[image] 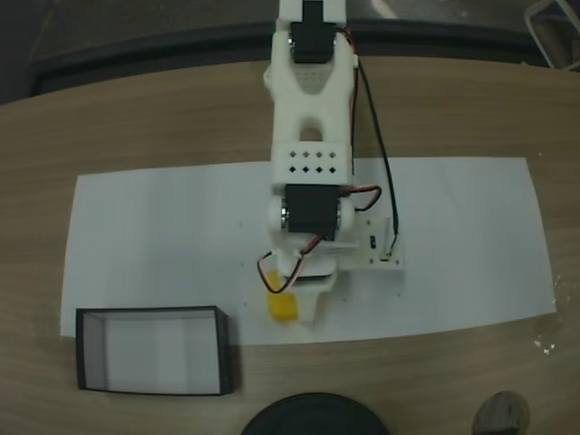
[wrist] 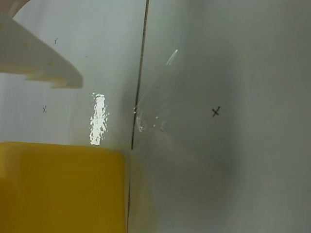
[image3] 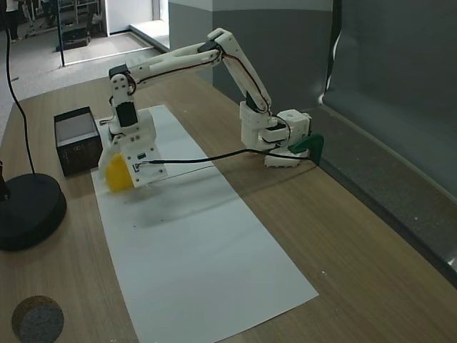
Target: Grab a yellow square and put it in the box.
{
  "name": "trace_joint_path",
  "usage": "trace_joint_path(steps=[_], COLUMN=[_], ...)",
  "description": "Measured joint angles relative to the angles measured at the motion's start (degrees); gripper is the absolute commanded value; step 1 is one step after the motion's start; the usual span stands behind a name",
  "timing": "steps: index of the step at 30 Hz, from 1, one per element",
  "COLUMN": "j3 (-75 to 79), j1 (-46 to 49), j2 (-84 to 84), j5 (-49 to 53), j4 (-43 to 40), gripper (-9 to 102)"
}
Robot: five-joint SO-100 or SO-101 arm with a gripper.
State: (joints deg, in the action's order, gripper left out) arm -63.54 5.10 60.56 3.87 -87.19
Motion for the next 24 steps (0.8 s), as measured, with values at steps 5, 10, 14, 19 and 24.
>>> trace_joint_path(steps=[5,10,14,19,24], j3=[5.19,8.96,16.0,33.22,48.6], j1=[1.32,2.99,5.36,6.15,9.23], j2=[-3.16,-5.01,-5.1,-0.7,8.44], j5=[0.18,0.18,0.18,0.79,2.72], j4=[0.7,-0.09,-2.9,-9.32,-9.49], gripper=[12,10,10,10,10])
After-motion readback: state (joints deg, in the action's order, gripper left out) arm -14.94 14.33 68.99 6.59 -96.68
